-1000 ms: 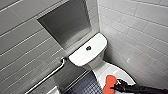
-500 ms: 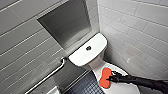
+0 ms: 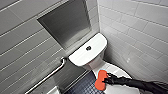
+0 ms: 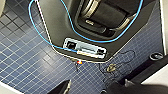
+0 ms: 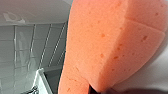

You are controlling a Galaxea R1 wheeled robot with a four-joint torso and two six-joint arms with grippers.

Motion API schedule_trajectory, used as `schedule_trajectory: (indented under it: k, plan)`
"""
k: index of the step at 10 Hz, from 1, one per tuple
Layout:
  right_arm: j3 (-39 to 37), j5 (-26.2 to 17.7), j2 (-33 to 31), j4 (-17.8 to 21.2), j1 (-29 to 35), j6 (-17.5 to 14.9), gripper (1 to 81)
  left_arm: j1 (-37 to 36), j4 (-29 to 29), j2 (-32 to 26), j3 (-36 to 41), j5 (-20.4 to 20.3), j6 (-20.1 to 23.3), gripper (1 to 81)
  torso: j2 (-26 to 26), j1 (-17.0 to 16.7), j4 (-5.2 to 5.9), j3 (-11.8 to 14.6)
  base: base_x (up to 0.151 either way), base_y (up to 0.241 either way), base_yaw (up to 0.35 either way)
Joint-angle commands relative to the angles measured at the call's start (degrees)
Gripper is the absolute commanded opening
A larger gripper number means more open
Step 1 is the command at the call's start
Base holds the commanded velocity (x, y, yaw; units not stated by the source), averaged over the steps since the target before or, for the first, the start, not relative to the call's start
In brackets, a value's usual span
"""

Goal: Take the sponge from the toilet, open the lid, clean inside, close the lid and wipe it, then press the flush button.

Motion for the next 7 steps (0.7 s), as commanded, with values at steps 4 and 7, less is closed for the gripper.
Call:
schedule_trajectory:
  k: [4,7]
  plan:
    - [1.9,-0.72,-0.7,0.08,0.24,0.14,1.0,2.01,0.52,-1.64,-0.46,3.59,0.15,81.1,0.0,0.0,0.0,0.0,0.0,0.0,0.0]
    - [16.72,6.3,-13.94,0.17,-2.93,0.23,1.0,2.01,0.61,-1.38,-0.46,3.59,0.15,81.1,0.0,0.0,0.0,0.0,0.0,0.0,0.0]
